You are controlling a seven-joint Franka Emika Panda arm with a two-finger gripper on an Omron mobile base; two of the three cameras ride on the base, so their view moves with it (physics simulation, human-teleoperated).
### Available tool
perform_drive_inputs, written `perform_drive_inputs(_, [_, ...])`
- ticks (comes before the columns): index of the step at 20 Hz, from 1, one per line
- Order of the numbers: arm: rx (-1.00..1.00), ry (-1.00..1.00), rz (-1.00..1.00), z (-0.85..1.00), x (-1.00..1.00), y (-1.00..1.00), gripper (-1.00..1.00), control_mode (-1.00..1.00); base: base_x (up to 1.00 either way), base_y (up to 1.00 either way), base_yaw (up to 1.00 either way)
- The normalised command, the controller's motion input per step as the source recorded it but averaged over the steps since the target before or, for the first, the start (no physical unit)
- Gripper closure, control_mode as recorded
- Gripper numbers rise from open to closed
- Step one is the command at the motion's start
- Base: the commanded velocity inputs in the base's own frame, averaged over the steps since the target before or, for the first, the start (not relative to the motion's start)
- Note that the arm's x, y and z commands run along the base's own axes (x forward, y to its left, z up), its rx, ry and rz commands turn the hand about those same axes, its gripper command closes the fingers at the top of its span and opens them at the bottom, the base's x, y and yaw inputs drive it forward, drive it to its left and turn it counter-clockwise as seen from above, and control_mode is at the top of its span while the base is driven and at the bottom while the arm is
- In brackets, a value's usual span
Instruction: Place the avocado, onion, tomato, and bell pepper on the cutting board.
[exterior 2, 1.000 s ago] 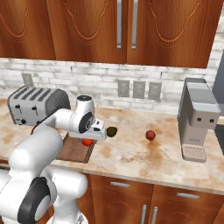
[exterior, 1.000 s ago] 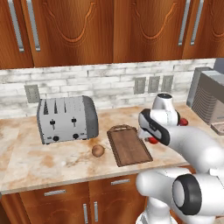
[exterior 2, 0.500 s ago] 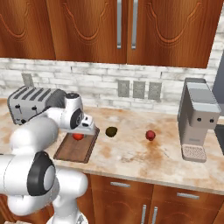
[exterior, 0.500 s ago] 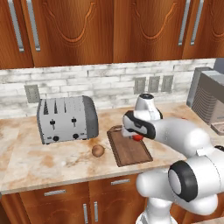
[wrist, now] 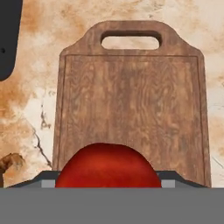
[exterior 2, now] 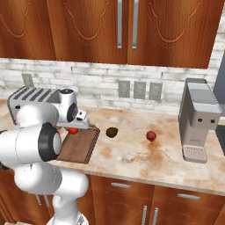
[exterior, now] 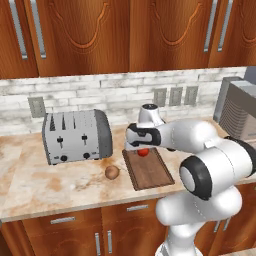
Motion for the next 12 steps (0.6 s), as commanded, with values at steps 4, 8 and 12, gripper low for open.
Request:
perform_drive_inputs(4, [-0.02, 0.00, -0.01, -0.27, 0.40, 0.07, 1.00, -1.00, 0.00, 0.00, 0.00])
perform_drive_inputs(8, [-0.03, -0.01, 0.00, -0.33, 0.40, 0.09, 1.00, -1.00, 0.00, 0.00, 0.00])
perform_drive_inputs(12, [-0.03, -0.01, 0.00, -0.33, 0.39, 0.09, 1.00, -1.00, 0.00, 0.00, 0.00])
